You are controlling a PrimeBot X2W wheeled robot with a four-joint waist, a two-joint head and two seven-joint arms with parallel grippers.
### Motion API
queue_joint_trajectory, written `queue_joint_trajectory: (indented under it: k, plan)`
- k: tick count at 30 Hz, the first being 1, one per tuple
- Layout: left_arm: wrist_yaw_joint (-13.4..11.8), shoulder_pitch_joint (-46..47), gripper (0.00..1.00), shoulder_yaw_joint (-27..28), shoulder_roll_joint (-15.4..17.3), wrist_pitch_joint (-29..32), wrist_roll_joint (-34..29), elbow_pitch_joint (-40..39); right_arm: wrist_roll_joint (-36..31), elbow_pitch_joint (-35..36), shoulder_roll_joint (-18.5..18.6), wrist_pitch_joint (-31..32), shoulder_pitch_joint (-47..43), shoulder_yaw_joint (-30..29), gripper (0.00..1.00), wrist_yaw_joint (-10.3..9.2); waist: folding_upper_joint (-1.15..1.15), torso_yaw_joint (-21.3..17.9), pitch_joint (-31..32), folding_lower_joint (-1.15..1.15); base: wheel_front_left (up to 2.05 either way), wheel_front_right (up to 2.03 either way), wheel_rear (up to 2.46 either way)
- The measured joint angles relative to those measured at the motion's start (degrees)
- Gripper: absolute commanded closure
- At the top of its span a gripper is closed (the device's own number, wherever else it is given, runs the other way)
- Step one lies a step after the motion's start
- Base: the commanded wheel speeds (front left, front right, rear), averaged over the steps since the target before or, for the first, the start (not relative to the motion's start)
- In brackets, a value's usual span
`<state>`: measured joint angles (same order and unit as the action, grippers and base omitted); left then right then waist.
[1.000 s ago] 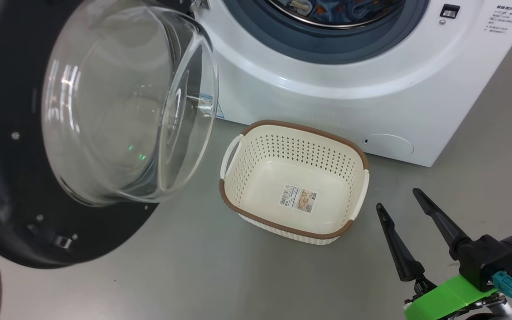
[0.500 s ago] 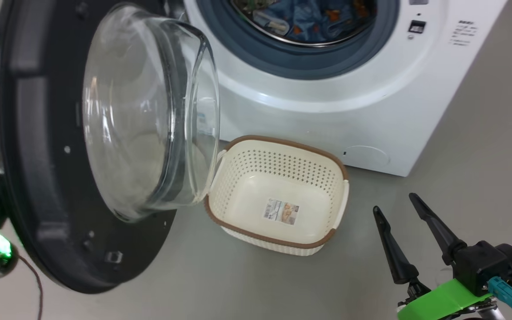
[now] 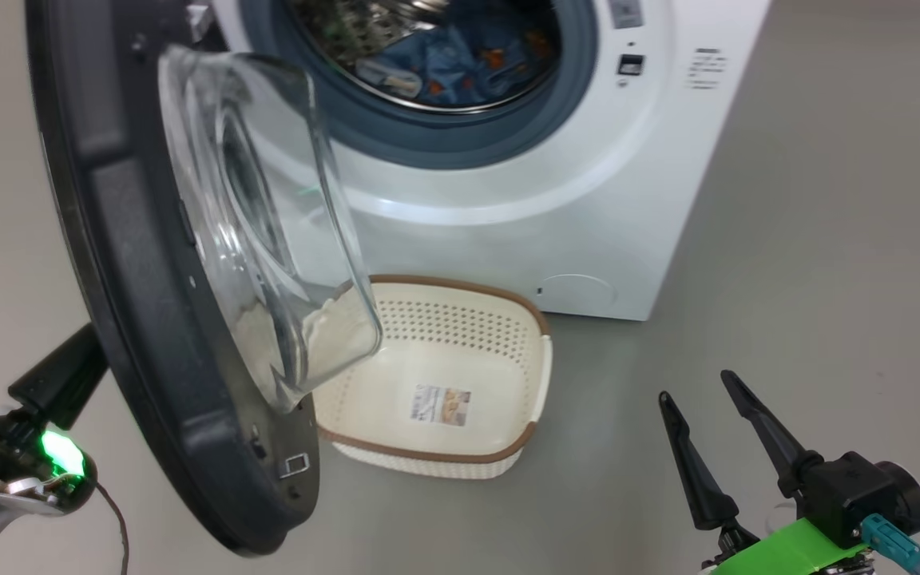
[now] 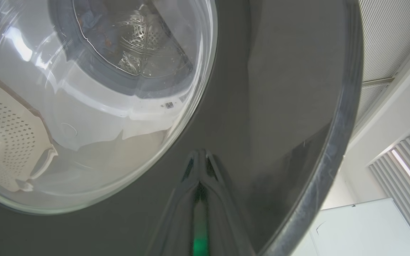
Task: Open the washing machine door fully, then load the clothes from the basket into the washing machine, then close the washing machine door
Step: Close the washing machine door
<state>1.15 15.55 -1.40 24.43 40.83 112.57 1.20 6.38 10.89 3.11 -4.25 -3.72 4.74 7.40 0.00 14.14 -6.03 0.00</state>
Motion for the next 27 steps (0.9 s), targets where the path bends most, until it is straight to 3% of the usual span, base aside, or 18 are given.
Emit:
queue_joint_trajectory:
  k: [10,27]
  plan:
    - [-1.4,-0.2,1.0,-0.7,-0.8,-0.1,0.0,0.3,1.5,-1.8,-0.2,-1.3,-1.1,0.4,0.0,0.0,0.0,-6.9,1.7,0.0,0.0,0.0,0.0]
    - [-0.9,2.6,1.0,-1.7,-3.2,-0.7,-0.6,6.2,2.9,-3.5,-0.2,-2.5,-1.1,1.9,0.0,0.0,0.0,-17.6,2.4,0.0,0.0,0.0,0.0]
